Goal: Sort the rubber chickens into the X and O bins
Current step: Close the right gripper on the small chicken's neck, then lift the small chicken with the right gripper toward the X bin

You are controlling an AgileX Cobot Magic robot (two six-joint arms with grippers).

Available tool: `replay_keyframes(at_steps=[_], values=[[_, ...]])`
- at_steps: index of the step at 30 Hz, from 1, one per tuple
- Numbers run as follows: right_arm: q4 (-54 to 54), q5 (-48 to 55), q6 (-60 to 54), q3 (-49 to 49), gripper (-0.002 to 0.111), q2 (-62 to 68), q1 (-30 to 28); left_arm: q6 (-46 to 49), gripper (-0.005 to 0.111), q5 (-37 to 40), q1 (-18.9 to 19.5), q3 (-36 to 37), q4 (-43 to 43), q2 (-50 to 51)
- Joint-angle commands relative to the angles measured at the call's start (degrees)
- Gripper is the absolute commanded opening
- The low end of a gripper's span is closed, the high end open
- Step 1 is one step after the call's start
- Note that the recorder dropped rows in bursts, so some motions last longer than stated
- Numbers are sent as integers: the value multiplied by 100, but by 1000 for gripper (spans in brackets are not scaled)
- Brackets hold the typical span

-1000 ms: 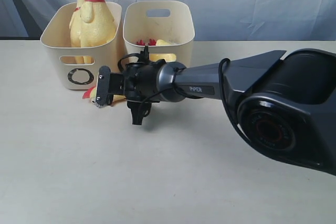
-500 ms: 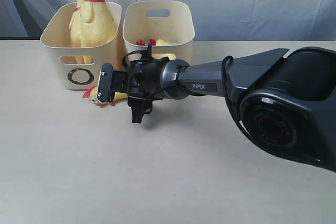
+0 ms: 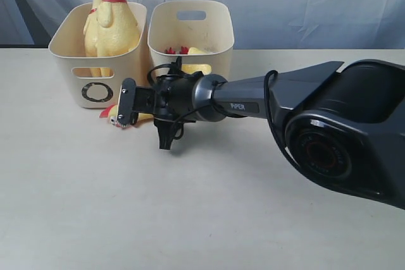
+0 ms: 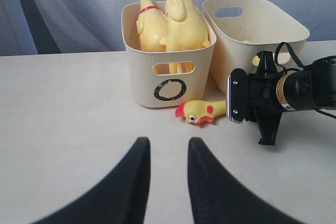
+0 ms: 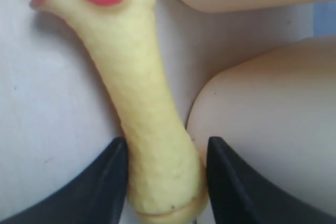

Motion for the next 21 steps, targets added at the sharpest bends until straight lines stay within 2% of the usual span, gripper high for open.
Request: replay_keyframes(at_steps=[1, 8, 12, 21], values=[[46, 46, 0, 27, 28, 85, -45, 5, 25, -38, -3, 17, 21, -33], [55, 96, 0, 27, 22, 85, -45, 5, 25, -38, -3, 17, 21, -33], [74, 200, 0, 17, -1, 71, -45, 5, 25, -38, -3, 17, 21, -33], [288, 491, 0, -19, -1, -302, 25, 5, 25, -38, -3, 17, 21, -33]])
